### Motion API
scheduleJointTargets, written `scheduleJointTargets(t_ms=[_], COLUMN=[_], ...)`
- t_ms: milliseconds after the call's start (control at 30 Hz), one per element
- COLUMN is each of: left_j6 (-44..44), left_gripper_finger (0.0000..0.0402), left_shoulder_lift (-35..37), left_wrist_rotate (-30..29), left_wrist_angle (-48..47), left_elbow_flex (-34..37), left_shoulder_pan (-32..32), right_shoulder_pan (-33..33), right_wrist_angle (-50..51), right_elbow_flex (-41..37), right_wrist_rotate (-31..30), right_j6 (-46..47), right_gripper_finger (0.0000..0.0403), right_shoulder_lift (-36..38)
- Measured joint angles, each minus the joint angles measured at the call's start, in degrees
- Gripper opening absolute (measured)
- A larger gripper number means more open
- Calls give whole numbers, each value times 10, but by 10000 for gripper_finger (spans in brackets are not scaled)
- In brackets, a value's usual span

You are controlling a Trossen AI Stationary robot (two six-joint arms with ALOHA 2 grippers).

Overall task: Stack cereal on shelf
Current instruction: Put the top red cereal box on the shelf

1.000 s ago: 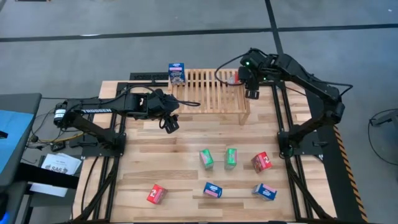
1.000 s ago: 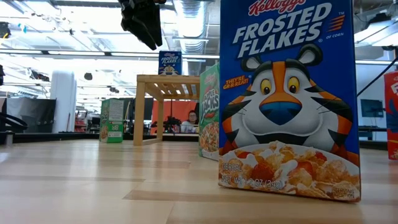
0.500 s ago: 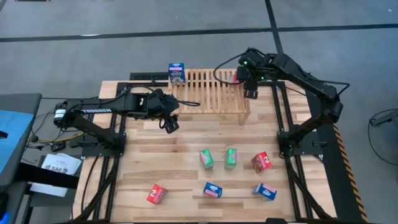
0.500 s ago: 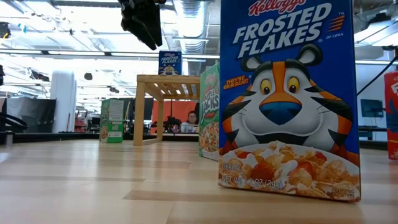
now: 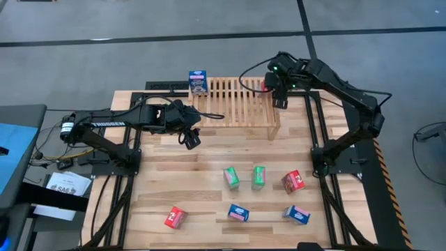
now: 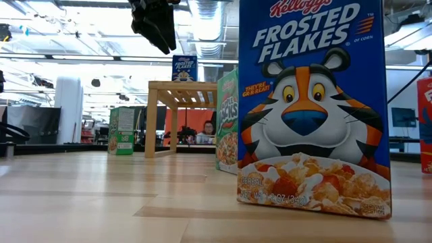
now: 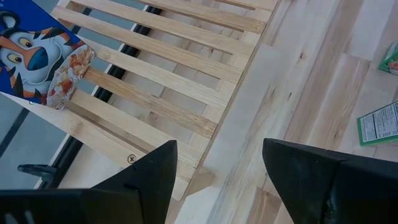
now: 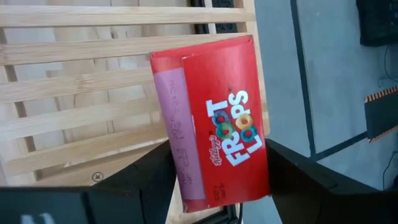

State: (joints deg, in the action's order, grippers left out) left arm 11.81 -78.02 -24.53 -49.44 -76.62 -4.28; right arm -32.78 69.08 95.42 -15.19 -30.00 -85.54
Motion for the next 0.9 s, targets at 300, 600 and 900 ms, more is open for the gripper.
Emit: scheduleJointTargets(t_ms=[300, 600, 900], left_j6=[0, 0, 0], left_gripper_finger=[227, 227, 227], left_shoulder_lift=[0, 0, 0], left_wrist_rotate=[0, 0, 0], left_wrist_angle=[0, 0, 0], left_elbow_flex=[0, 0, 0], left_shoulder_pan=[0, 0, 0], right_shoulder_pan=[-11, -17, -19], right_wrist_angle=[-7, -19, -35], right_elbow_flex=[0, 0, 0], right_wrist_rotate=[0, 1, 1], right_j6=[0, -5, -16], right_gripper_finger=[257, 257, 257], right_shoulder_lift=[0, 0, 0])
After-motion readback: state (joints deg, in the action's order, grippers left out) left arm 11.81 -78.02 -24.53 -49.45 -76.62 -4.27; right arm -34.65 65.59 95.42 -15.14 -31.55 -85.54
